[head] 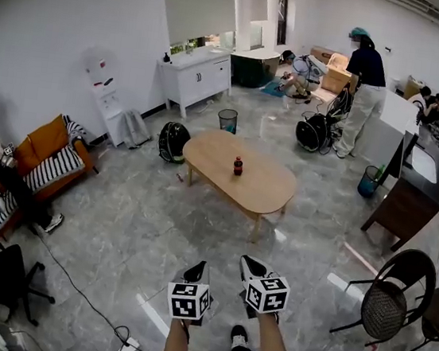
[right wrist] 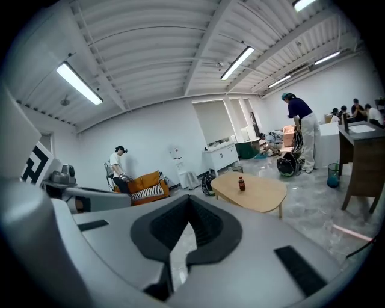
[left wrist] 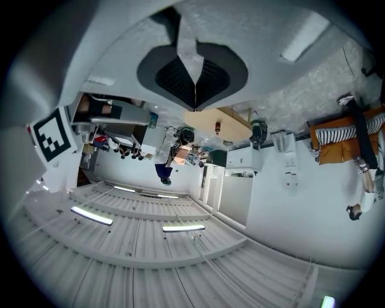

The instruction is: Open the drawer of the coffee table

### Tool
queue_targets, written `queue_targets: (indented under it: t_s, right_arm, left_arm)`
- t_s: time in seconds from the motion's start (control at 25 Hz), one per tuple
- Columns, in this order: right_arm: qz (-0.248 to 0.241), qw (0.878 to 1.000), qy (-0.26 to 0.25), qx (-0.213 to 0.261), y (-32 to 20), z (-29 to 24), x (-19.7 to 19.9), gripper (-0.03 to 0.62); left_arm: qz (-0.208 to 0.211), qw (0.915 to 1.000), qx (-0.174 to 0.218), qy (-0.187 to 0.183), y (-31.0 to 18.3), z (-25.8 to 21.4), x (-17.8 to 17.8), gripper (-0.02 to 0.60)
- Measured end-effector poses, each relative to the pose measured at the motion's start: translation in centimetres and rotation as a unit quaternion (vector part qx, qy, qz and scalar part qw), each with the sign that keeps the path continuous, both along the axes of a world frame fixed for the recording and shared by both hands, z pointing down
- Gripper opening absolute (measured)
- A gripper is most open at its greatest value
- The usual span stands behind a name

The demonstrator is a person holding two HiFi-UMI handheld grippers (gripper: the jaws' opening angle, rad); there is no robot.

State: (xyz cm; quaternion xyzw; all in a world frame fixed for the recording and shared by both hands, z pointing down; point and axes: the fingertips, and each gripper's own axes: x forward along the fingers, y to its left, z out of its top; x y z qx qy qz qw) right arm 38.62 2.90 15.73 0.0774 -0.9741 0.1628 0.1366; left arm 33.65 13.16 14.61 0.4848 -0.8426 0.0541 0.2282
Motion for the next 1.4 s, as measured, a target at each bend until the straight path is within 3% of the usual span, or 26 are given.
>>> queue_targets:
  t_s: [0.52, 0.8, 1.0, 1.12, 1.28, 1.4]
  right_arm:
    - [0.001, 1.0, 0.007, -0.022, -7.8, 1.3, -5.2, 0.015]
    - [-0.041, 0.998, 0.025, -0.03, -7.5, 3.7, -6.9, 0.015]
    - [-0.052, 0.997, 0.041, -0.042, -7.8, 5.2, -7.4, 0.015]
    - [-0.038, 0.997, 0.044, -0.051, -9.0, 5.5, -7.1, 0.015]
    - [-0.004, 0.997, 0.048, -0.067, -10.5, 6.2, -6.5, 0.015]
    - [0.01, 0.996, 0.05, -0.067, -11.2, 6.4, -6.6, 0.015]
  left_arm:
    - [-0.035, 0.9993, -0.015, 0.003, -4.2, 1.0, -4.3, 0.011]
    - [-0.079, 0.9963, -0.015, 0.03, -4.4, 3.1, -4.8, 0.011]
    - [-0.084, 0.9945, -0.042, 0.046, -4.3, 5.3, -5.0, 0.011]
    - [-0.091, 0.9936, -0.03, 0.059, -5.1, 5.3, -5.7, 0.011]
    - [-0.091, 0.9945, -0.015, 0.05, -6.6, 5.0, -6.4, 0.011]
    - [-0.072, 0.996, -0.014, 0.051, -8.1, 5.2, -7.2, 0.011]
